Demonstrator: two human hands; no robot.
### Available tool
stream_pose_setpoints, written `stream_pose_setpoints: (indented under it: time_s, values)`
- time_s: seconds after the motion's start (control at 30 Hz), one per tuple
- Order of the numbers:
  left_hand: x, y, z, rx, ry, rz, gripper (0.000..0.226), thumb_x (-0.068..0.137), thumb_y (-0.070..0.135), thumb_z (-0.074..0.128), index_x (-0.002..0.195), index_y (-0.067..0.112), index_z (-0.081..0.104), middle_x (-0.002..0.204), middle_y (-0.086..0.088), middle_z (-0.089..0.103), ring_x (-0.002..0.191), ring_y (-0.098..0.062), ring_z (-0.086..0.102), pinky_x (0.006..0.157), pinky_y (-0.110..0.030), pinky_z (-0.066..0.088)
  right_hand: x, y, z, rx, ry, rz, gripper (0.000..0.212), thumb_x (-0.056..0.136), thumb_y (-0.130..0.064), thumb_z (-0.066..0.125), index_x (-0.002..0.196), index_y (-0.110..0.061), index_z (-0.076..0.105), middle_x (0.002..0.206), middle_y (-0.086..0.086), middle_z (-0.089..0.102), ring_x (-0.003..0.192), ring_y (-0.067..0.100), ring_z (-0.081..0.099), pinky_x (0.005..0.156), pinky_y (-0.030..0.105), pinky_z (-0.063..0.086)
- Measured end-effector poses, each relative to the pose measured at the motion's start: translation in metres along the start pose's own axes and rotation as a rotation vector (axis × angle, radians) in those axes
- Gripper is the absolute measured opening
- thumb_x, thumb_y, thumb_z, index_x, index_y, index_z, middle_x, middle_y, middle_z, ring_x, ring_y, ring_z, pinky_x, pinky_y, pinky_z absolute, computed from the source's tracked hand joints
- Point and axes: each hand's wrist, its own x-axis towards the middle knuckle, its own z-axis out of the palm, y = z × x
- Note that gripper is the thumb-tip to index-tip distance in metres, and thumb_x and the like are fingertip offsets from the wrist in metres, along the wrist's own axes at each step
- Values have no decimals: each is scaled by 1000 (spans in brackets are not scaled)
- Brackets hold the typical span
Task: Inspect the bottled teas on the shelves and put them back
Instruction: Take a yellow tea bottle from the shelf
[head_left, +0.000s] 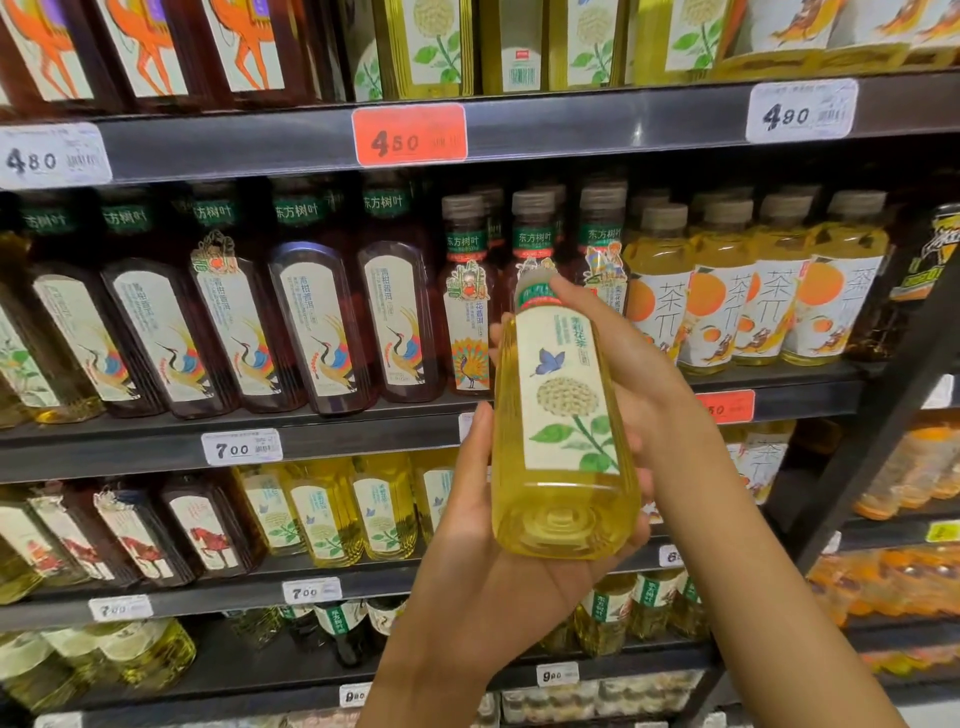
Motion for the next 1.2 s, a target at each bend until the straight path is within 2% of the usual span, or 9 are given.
stream_pose_setpoints:
  time_s: [0.1, 0.27, 0.33, 0.4, 0.5, 0.63, 0.8, 1.07, 1.2]
  values:
    - [0, 3, -6, 13, -126, 9, 69, 92, 56, 39, 133, 2, 52, 119, -17, 63, 96, -26, 65, 82, -35, 54, 0, -12, 4, -60, 18, -178, 37, 97, -38, 49, 111, -4, 56, 81, 12, 67, 66, 19, 67, 62, 27, 57]
    - [1, 9, -22, 465, 153, 190, 68, 78, 67, 54, 135, 30, 50, 132, -5, 61, 121, -26, 57, 104, -48, 42, -5, -26, 8, -189, -86, -500, 21, 99, -26, 47, 111, -11, 54, 87, 9, 70, 78, 21, 70, 73, 33, 58]
    - [2, 11, -22, 634, 177, 229, 57, 69, 75, 60, 118, 46, 60, 122, 6, 67, 114, -16, 62, 99, -39, 48, -7, -27, 8, -250, -135, -578, 20, 99, -23, 46, 115, -12, 52, 91, 9, 70, 80, 21, 70, 72, 32, 57]
    - [3, 14, -23, 721, 180, 278, 39, 67, 66, 67, 102, 51, 66, 112, 11, 71, 102, -12, 68, 82, -25, 56, -10, -27, 6, -357, -164, -634, 28, 98, -23, 46, 124, -13, 50, 99, 9, 71, 88, 21, 70, 75, 31, 55]
    - [9, 17, -31, 784, 188, 389, 37, 66, 51, 73, 101, 49, 66, 109, 11, 72, 99, -9, 69, 75, -17, 54, -15, -27, 3, -540, -176, -673, 39, 97, -26, 46, 136, -17, 44, 115, 9, 68, 103, 24, 66, 85, 36, 54]
    - [15, 15, -36, 893, 210, 524, 45, 65, 36, 79, 102, 52, 61, 105, 15, 72, 96, -3, 68, 72, -12, 53, -24, -22, 5, -556, -326, -691, 50, 94, -10, 52, 140, -21, 37, 107, 7, 70, 105, 24, 66, 85, 30, 53]
    - [28, 19, -49, 1089, 315, 575, 63, 64, 16, 87, 109, 46, 56, 107, 23, 67, 101, 2, 62, 78, -8, 48, -38, -15, 5, -756, -476, -729, 64, 75, -2, 71, 133, -17, 50, 116, -4, 64, 112, 20, 60, 93, 32, 47]
    - [27, 37, -54, 1182, 253, 573, 67, 53, 33, 86, 111, 53, 57, 110, 18, 67, 105, -5, 63, 83, -18, 52, -36, -10, 0, -686, -488, -780, 59, 68, -5, 75, 122, -26, 61, 111, -6, 67, 108, 20, 61, 92, 32, 46]
    - [18, 34, -53, 990, 123, 496, 62, 56, 31, 83, 113, 44, 63, 113, 8, 70, 106, -9, 65, 80, -18, 52, -28, -13, 4, -563, -446, -768, 44, 74, -13, 69, 116, -21, 60, 95, -4, 66, 90, 18, 65, 79, 31, 51]
